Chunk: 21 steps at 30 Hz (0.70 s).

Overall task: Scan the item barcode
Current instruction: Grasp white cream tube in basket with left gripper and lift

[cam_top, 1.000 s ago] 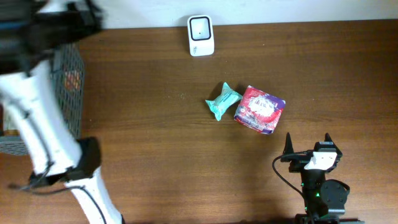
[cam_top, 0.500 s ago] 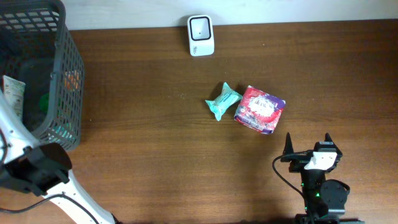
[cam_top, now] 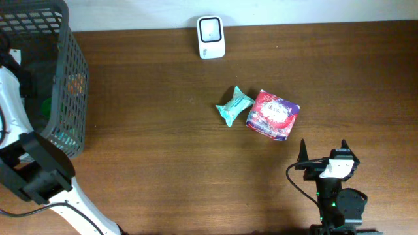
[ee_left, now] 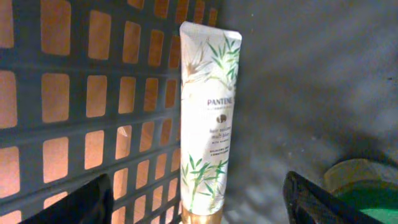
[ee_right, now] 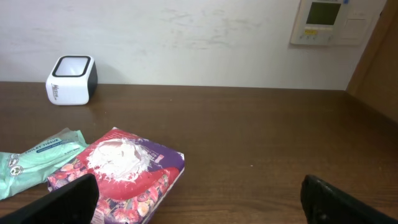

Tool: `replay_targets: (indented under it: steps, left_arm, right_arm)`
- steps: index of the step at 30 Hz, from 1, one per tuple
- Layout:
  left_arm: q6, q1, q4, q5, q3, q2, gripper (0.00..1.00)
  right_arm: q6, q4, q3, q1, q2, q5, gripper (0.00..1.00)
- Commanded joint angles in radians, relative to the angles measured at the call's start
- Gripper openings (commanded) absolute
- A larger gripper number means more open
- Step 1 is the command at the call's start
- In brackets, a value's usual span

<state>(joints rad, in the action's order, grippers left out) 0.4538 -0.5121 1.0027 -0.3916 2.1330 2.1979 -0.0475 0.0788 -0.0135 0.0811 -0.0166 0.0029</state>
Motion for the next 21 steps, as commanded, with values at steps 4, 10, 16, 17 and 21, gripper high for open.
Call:
replay_targets:
  steps: [4, 10, 16, 17, 21]
  left_arm:
    - [0.020, -0.071, 0.001, -0.010, -0.096, 0.002, 0.87]
    - [0.072, -0.087, -0.081, 0.074, -0.215, 0.002, 0.85]
    - [0.096, -0.098, -0.229, 0.074, -0.340, 0.002, 0.75]
    - [0.092, -0.105, -0.253, 0.074, -0.367, 0.002, 0.75]
    - [0.089, -0.130, -0.283, 0.083, -0.433, 0.002, 0.75]
  right_arm:
    - [0.007, 0.003, 0.008, 0.005, 0.005, 0.009, 0.99]
    - [0.007, 0.003, 0.008, 0.005, 0.005, 0.009, 0.99]
    - [0.007, 0.003, 0.008, 0.005, 0.005, 0.008, 0.98]
    - [0.007, 0.003, 0.008, 0.005, 0.005, 0.009, 0.99]
    - [0.007, 0.003, 0.008, 0.005, 0.005, 0.009, 0.99]
